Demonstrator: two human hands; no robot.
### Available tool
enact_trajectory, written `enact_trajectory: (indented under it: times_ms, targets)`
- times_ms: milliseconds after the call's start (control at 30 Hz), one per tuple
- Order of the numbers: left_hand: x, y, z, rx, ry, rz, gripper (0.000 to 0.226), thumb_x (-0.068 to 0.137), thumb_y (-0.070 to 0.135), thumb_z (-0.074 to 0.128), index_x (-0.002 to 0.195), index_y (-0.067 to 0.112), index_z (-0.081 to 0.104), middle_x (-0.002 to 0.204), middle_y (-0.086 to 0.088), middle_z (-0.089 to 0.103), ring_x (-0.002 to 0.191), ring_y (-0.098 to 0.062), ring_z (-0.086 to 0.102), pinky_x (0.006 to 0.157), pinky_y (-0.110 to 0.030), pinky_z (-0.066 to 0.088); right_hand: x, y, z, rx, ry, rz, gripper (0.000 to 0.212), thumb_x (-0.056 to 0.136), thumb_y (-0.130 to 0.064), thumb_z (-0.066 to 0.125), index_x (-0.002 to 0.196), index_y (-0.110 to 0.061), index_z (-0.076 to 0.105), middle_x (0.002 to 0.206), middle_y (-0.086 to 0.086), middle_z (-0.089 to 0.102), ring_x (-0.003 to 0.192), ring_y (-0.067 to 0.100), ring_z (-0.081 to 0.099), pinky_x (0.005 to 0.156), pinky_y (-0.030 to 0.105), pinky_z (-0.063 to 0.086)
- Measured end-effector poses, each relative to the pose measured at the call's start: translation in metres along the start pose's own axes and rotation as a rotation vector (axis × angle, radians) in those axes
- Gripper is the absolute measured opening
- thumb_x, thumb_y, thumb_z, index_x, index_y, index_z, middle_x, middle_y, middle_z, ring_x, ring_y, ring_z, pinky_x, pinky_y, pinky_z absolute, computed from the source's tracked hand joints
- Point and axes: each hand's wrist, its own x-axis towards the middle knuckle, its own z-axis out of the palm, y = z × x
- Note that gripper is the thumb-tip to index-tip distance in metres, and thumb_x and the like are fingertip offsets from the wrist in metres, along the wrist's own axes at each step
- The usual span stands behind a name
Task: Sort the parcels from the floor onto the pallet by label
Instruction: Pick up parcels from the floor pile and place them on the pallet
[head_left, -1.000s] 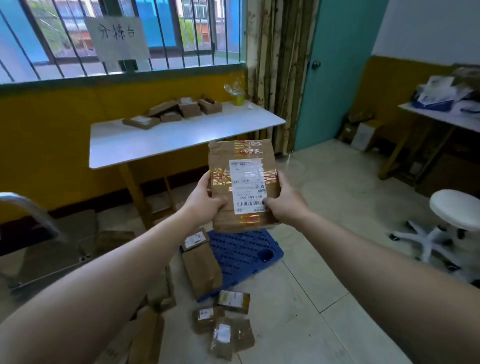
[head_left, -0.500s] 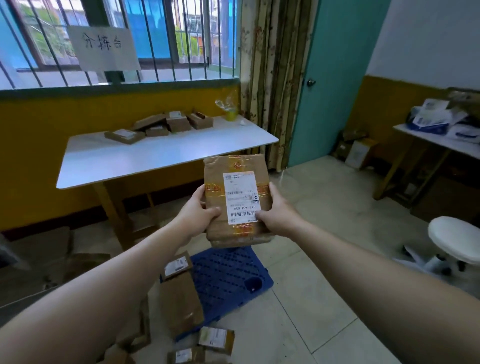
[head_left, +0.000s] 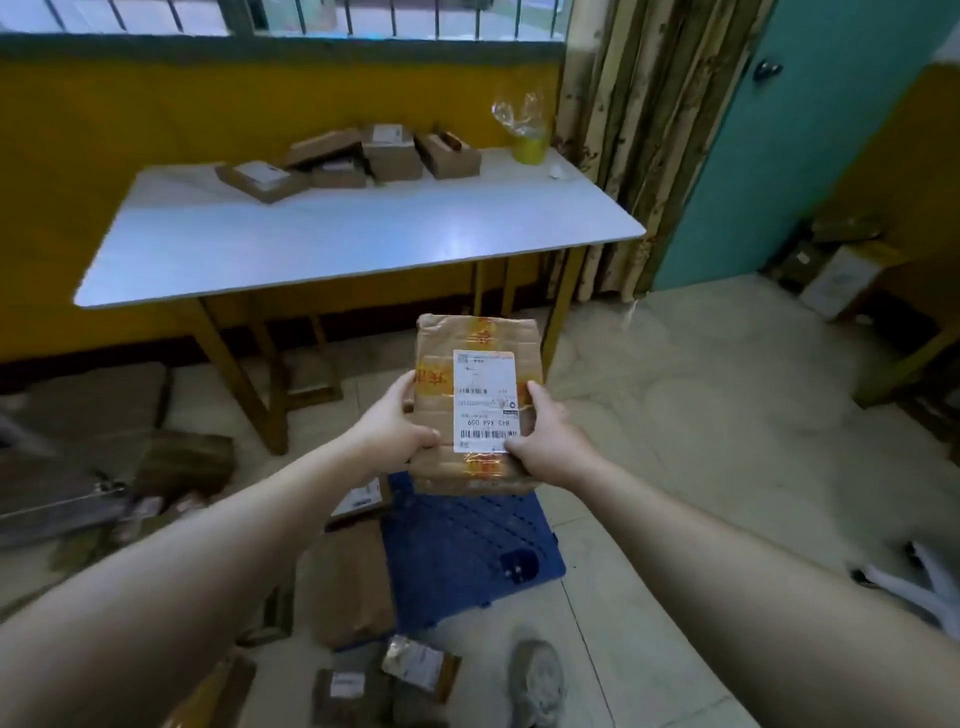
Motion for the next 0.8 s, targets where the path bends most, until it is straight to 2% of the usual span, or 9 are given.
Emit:
enact_trajectory:
  times_ms: [67, 133, 233, 367, 433, 533, 600, 700, 800]
  targets:
    - [0.034, -0.016, 0.007, 0.005, 0.059, -0.048, 0.089, 0.079, 0.007, 0.071, 0.143, 0.042, 0.021, 0.096, 0.019, 0.047, 0.086, -0.007, 0.059, 0.063, -0.026, 0.057, 0.050, 0.014, 0.016, -0.001, -0.072, -0.018, 0.086, 0.086, -0.023, 0.066, 0.151, -0.033, 0.011, 0.139, 0.003, 0.038, 0.105, 0.014, 0.047, 0.076, 0.030, 0.048]
    - [0.068, -0.036, 0.015, -0.014, 0.115, -0.098, 0.088, 0.079, 0.005, 0.070, 0.143, 0.040, 0.022, 0.102, 0.015, 0.051, 0.084, -0.005, 0.058, 0.064, -0.026, 0.057, 0.093, 0.030, 0.037, -0.004, -0.137, -0.031, 0.086, 0.086, -0.025, 0.067, 0.151, -0.033, 0.011, 0.140, 0.002, 0.038, 0.101, 0.011, 0.044, 0.069, 0.024, 0.044]
    - [0.120, -0.077, 0.029, -0.002, 0.183, -0.182, 0.082, 0.081, 0.009, 0.070, 0.142, 0.037, 0.023, 0.115, 0.008, 0.050, 0.096, -0.011, 0.056, 0.078, -0.035, 0.057, 0.148, 0.060, 0.076, -0.025, -0.211, -0.034, 0.086, 0.085, -0.028, 0.067, 0.150, -0.035, 0.011, 0.139, 0.001, 0.039, 0.095, 0.008, 0.042, 0.062, 0.019, 0.038]
    - [0.178, -0.156, 0.060, 0.005, 0.161, -0.269, 0.083, 0.082, 0.007, 0.068, 0.145, 0.033, 0.022, 0.133, 0.000, 0.050, 0.112, -0.014, 0.053, 0.077, -0.025, 0.052, 0.205, 0.112, 0.138, -0.070, -0.286, -0.003, 0.080, 0.087, -0.027, 0.063, 0.148, -0.038, 0.011, 0.130, -0.002, 0.040, 0.087, 0.008, 0.046, 0.062, 0.023, 0.040]
    - [0.205, -0.198, 0.077, 0.032, 0.168, -0.299, 0.088, 0.079, 0.005, 0.070, 0.147, 0.031, 0.021, 0.135, -0.001, 0.049, 0.119, -0.018, 0.051, 0.084, -0.028, 0.049, 0.231, 0.138, 0.175, -0.102, -0.322, 0.017, 0.075, 0.087, -0.024, 0.062, 0.146, -0.037, 0.017, 0.128, -0.001, 0.042, 0.088, 0.012, 0.049, 0.066, 0.026, 0.042]
    - [0.240, -0.264, 0.098, 0.057, 0.175, -0.328, 0.087, 0.077, 0.008, 0.072, 0.146, 0.032, 0.023, 0.127, 0.007, 0.049, 0.119, -0.019, 0.051, 0.096, -0.037, 0.047, 0.264, 0.178, 0.233, -0.120, -0.379, 0.036, 0.060, 0.087, -0.021, 0.061, 0.138, -0.033, 0.032, 0.130, 0.004, 0.046, 0.102, 0.021, 0.056, 0.080, 0.035, 0.049]
    - [0.260, -0.307, 0.110, 0.025, 0.130, -0.332, 0.085, 0.078, 0.012, 0.072, 0.145, 0.032, 0.023, 0.123, 0.011, 0.049, 0.117, -0.012, 0.048, 0.096, -0.030, 0.045, 0.284, 0.204, 0.272, -0.145, -0.437, 0.008, 0.058, 0.089, -0.023, 0.057, 0.140, -0.031, 0.031, 0.134, 0.008, 0.046, 0.109, 0.026, 0.056, 0.090, 0.042, 0.050]
    - [0.288, -0.364, 0.124, -0.015, 0.094, -0.296, 0.084, 0.078, 0.014, 0.074, 0.142, 0.033, 0.023, 0.105, 0.025, 0.042, 0.105, -0.001, 0.042, 0.080, -0.008, 0.039, 0.311, 0.240, 0.326, -0.157, -0.486, -0.050, 0.069, 0.091, -0.019, 0.055, 0.148, -0.030, 0.017, 0.141, 0.011, 0.041, 0.115, 0.030, 0.053, 0.092, 0.040, 0.048]
    - [0.313, -0.411, 0.137, -0.059, 0.085, -0.275, 0.088, 0.078, 0.011, 0.074, 0.143, 0.031, 0.019, 0.110, 0.025, 0.040, 0.107, 0.002, 0.040, 0.078, -0.002, 0.037, 0.334, 0.269, 0.367, -0.163, -0.477, -0.111, 0.071, 0.089, -0.016, 0.057, 0.148, -0.028, 0.019, 0.139, 0.012, 0.042, 0.125, 0.030, 0.043, 0.094, 0.037, 0.043]
